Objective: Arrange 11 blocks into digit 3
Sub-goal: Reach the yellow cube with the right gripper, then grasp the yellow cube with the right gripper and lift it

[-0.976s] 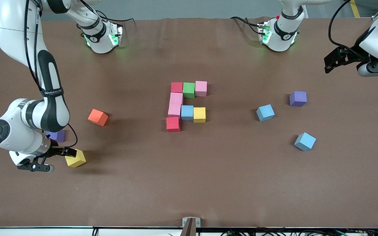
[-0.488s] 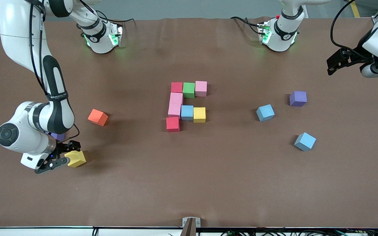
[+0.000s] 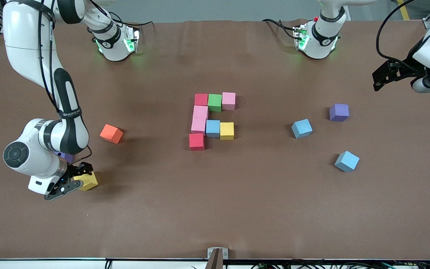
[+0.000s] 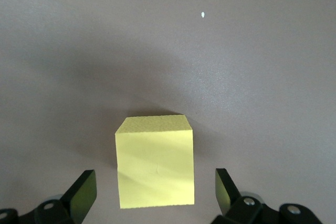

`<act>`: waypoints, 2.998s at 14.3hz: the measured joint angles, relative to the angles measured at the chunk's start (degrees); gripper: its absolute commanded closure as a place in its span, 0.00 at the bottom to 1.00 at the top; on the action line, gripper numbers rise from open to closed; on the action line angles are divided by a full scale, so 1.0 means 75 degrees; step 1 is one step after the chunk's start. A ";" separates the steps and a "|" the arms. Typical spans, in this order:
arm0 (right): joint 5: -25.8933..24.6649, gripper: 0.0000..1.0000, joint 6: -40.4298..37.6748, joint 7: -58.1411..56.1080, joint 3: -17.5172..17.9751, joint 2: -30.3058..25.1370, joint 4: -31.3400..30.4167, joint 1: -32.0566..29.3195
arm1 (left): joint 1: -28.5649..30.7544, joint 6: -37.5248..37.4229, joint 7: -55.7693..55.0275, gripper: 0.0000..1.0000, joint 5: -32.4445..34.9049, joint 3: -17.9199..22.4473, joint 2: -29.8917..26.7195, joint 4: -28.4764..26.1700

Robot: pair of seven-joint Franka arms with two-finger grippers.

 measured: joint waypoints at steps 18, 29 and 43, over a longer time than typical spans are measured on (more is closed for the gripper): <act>-0.0002 0.48 0.0089 0.0001 0.0013 0.0299 0.0061 0.0001 | 0.0074 0.0291 0.0004 0.00 0.0000 0.0030 0.0281 0.0001; 0.0001 0.50 -0.0414 0.3550 0.0149 0.0310 0.1081 0.1206 | -0.0029 0.0348 0.0006 0.00 -0.0001 -0.0089 0.0515 0.0015; 0.1181 0.55 -0.1791 0.7791 0.0187 0.0928 0.2383 0.3774 | -0.0087 0.1406 -0.0008 0.00 -0.0174 -0.0143 0.0922 0.0023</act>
